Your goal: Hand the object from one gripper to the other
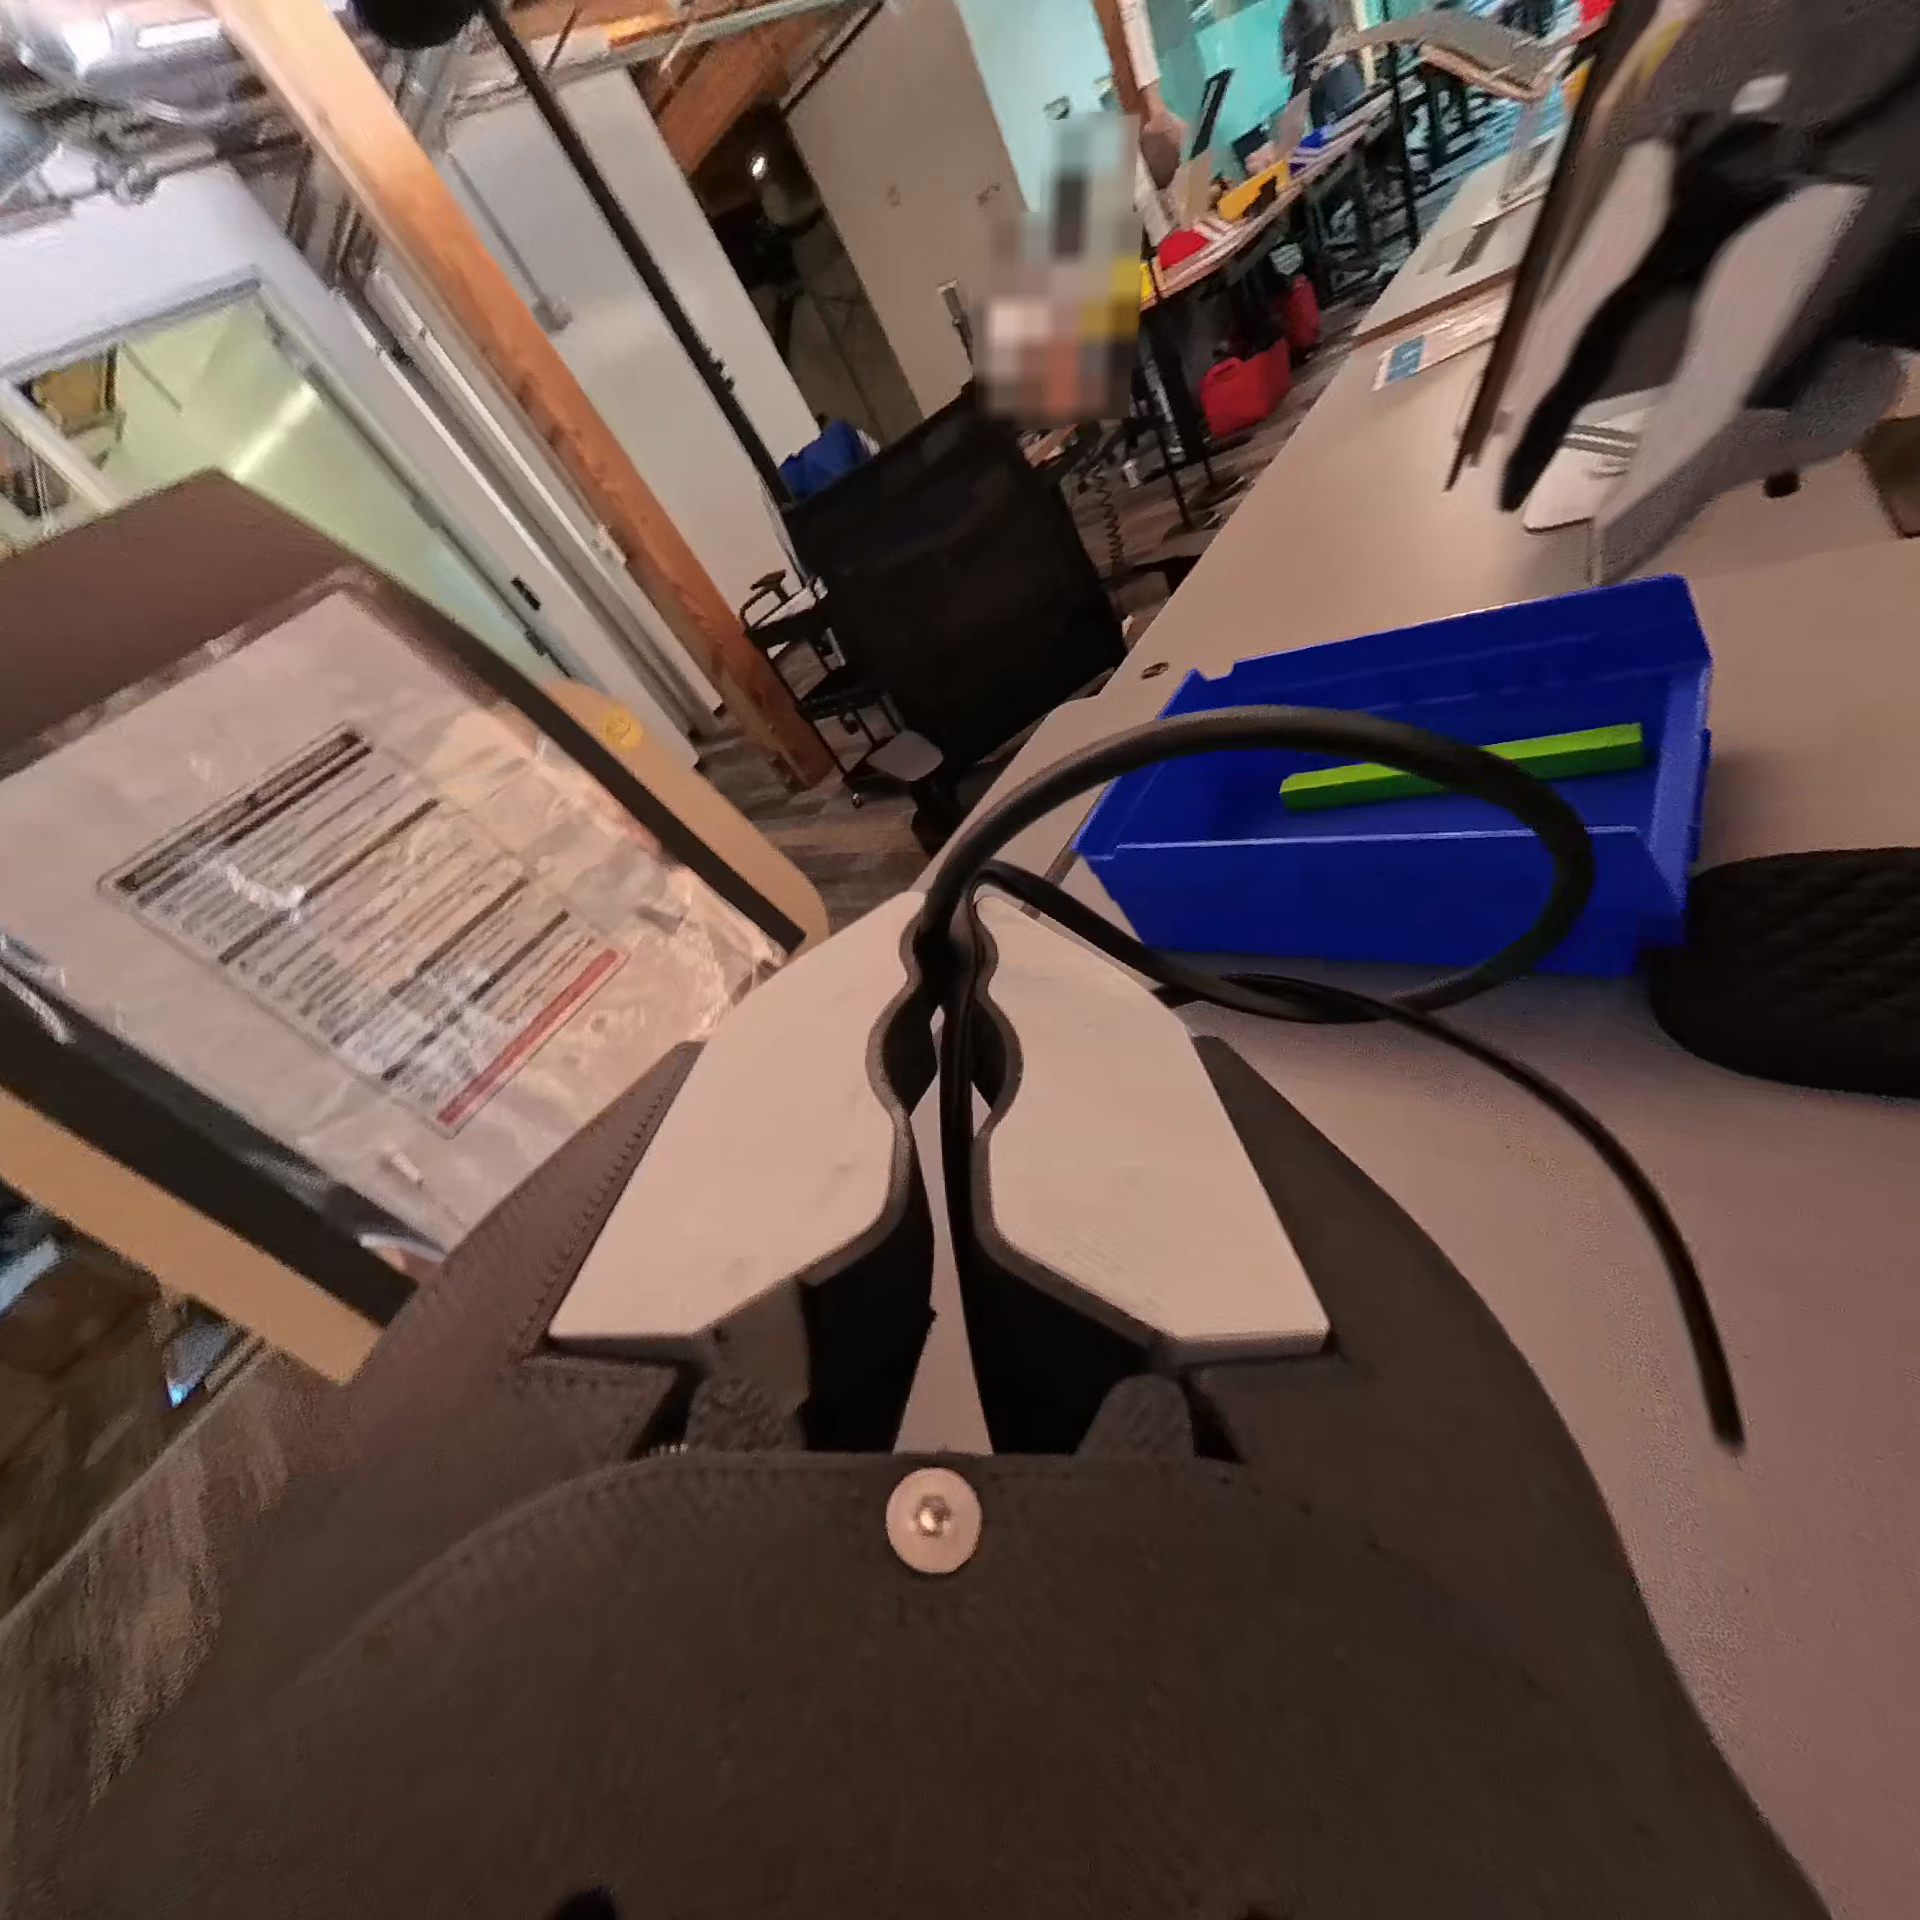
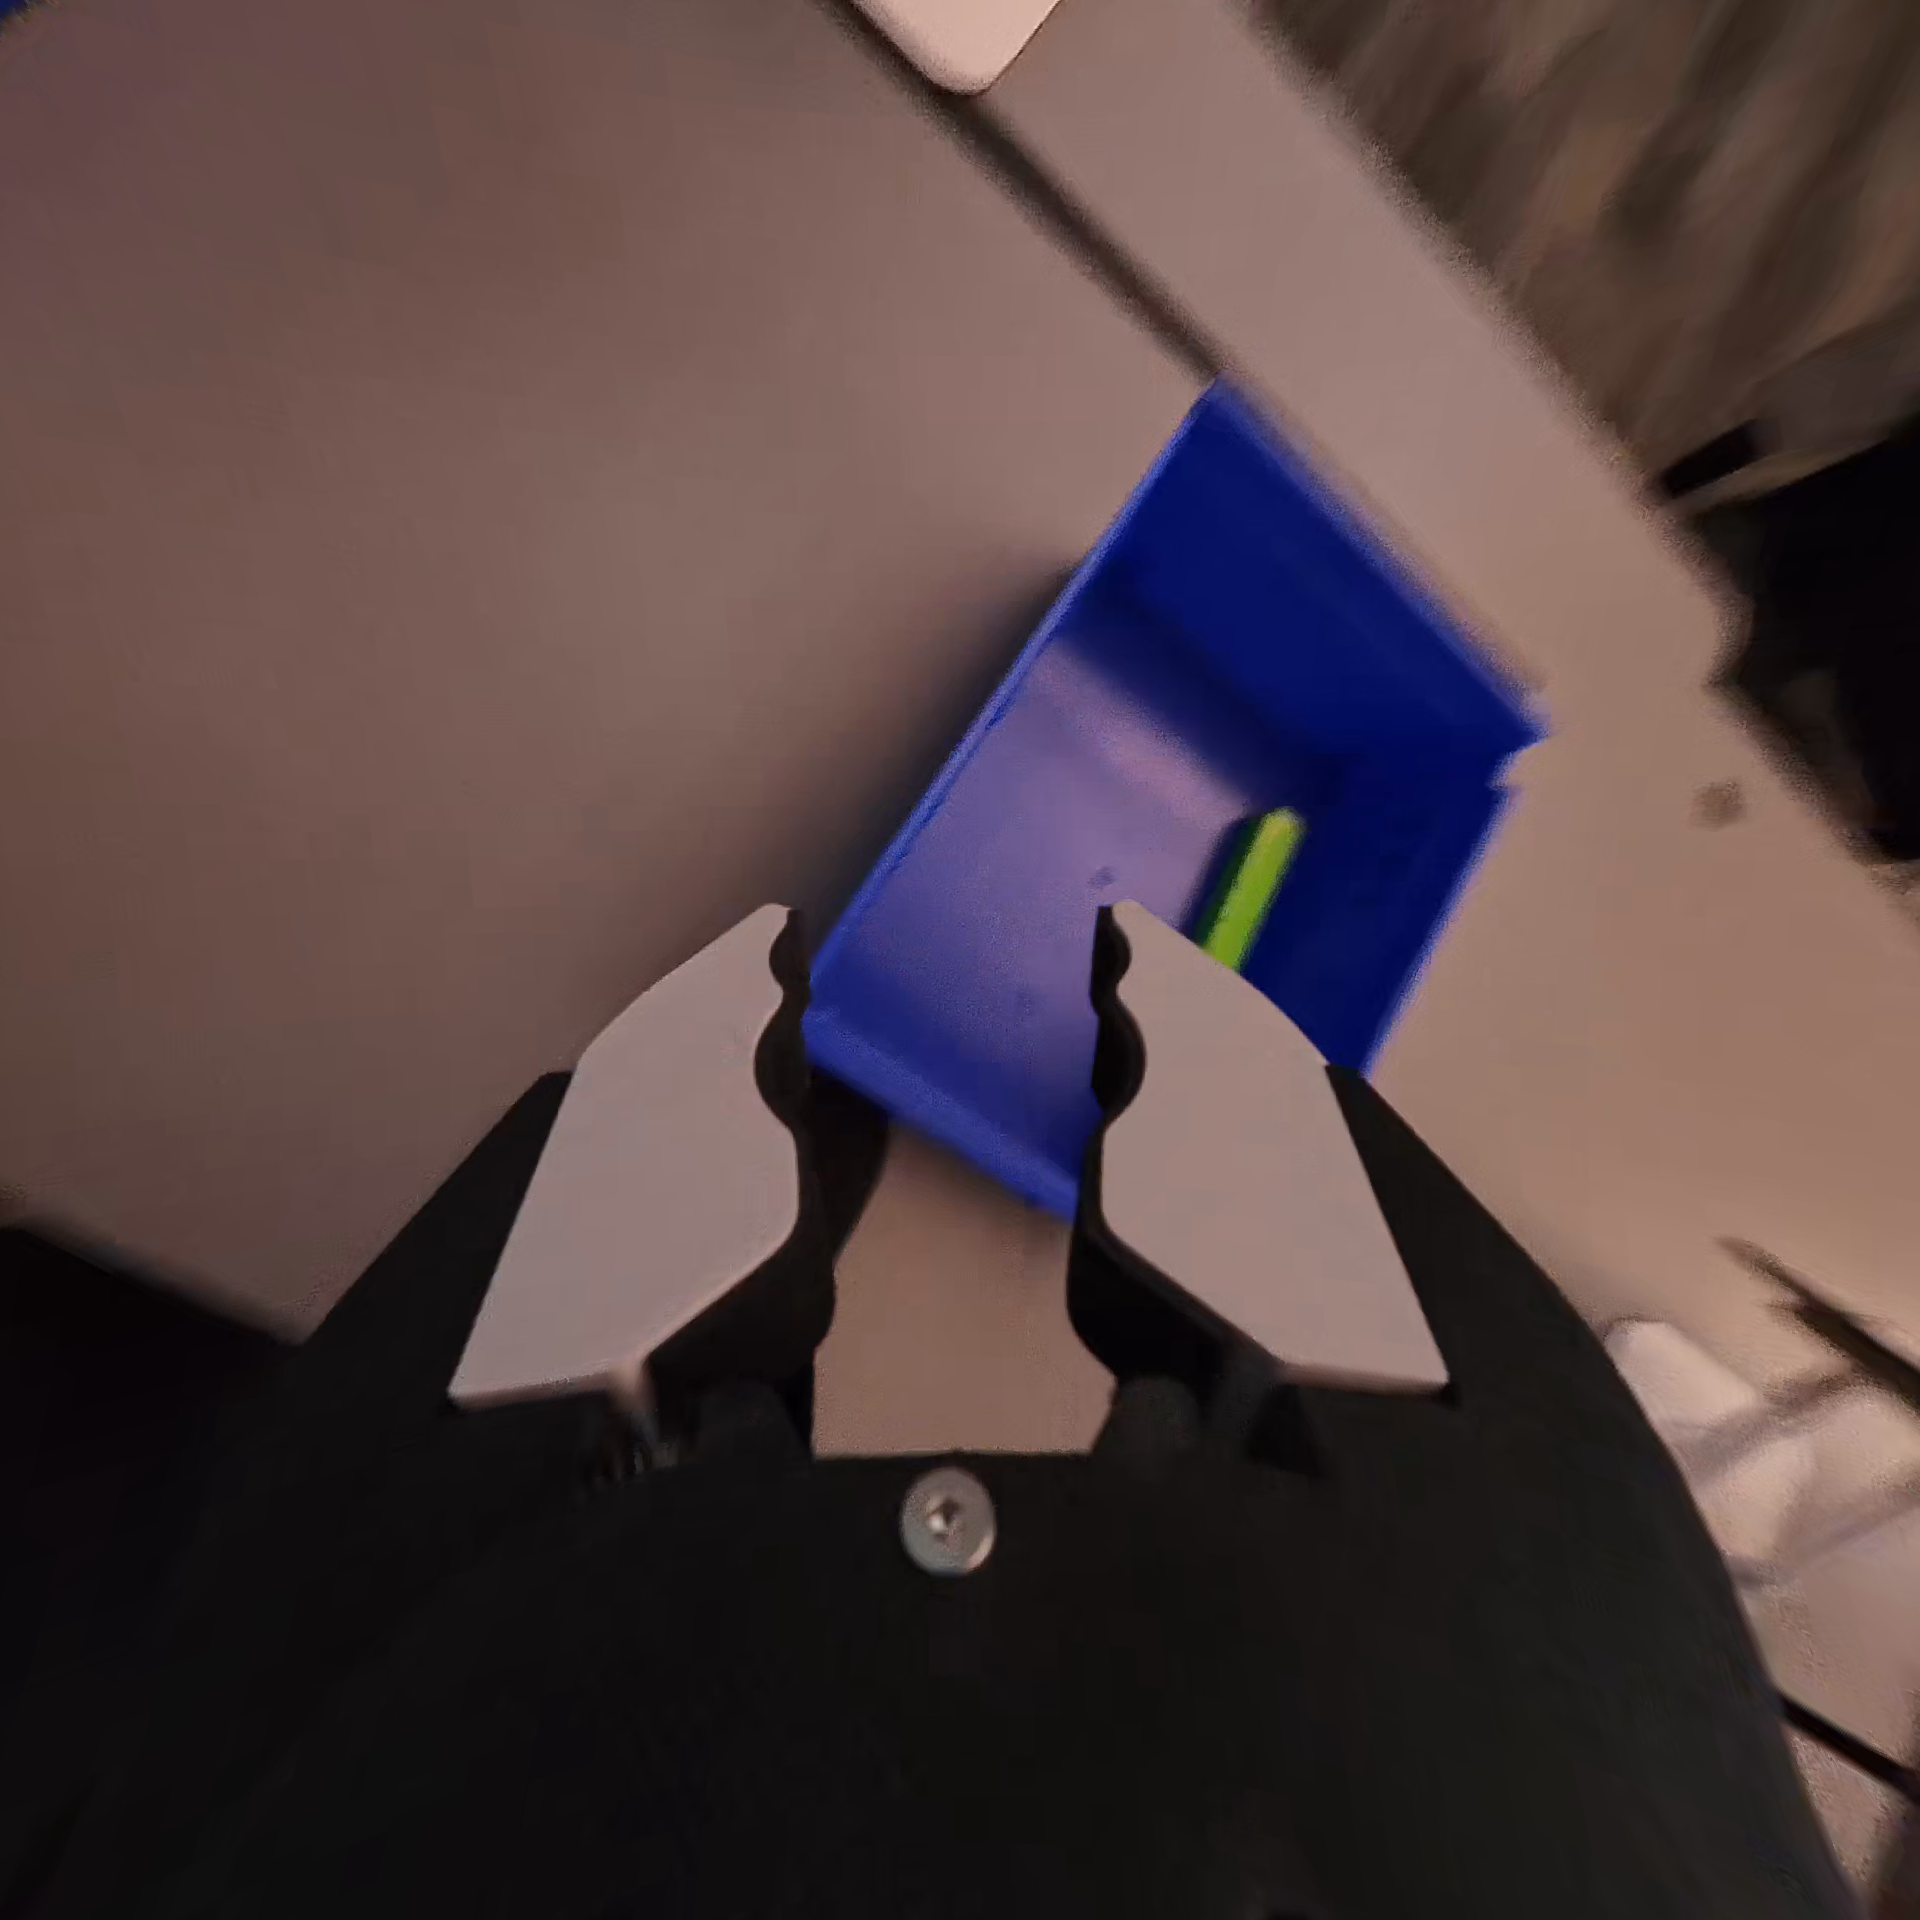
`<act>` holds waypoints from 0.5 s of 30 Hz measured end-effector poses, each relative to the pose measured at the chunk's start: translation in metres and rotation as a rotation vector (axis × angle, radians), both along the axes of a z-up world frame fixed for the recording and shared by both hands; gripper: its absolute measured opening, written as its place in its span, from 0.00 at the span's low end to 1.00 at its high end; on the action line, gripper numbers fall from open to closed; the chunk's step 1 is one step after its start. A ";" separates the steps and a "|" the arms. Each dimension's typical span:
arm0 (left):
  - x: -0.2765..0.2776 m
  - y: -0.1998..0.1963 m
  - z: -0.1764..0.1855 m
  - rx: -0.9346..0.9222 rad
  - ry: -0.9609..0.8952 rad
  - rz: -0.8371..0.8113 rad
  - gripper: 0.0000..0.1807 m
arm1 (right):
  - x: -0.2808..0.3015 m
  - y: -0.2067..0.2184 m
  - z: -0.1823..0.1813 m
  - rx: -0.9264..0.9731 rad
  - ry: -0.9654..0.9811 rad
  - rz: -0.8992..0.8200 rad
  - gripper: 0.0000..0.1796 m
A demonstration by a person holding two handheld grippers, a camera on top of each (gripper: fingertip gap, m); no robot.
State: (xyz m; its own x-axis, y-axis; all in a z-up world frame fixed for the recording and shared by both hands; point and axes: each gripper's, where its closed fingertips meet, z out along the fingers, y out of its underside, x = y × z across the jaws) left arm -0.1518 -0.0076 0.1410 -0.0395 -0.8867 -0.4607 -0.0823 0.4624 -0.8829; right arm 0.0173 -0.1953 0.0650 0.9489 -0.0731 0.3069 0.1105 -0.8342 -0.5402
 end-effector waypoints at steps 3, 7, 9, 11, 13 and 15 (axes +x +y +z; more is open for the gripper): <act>-0.001 0.013 -0.005 -0.070 0.039 0.061 0.00 | -0.009 0.004 0.017 0.175 -0.395 -0.031 0.34; 0.005 0.014 -0.027 -0.193 0.179 0.110 0.01 | -0.091 0.032 0.028 0.521 -0.596 0.126 0.39; 0.009 0.012 -0.039 -0.222 0.243 0.121 0.01 | -0.133 0.044 0.032 0.643 -0.667 0.178 0.42; 0.013 0.013 -0.047 -0.227 0.276 0.147 0.01 | -0.163 0.057 0.033 0.697 -0.726 0.168 0.45; 0.016 0.014 -0.056 -0.217 0.317 0.178 0.01 | -0.185 0.073 0.033 0.744 -0.719 0.156 0.47; 0.019 0.012 -0.065 -0.236 0.369 0.201 0.01 | -0.196 0.090 0.034 0.788 -0.711 0.145 0.48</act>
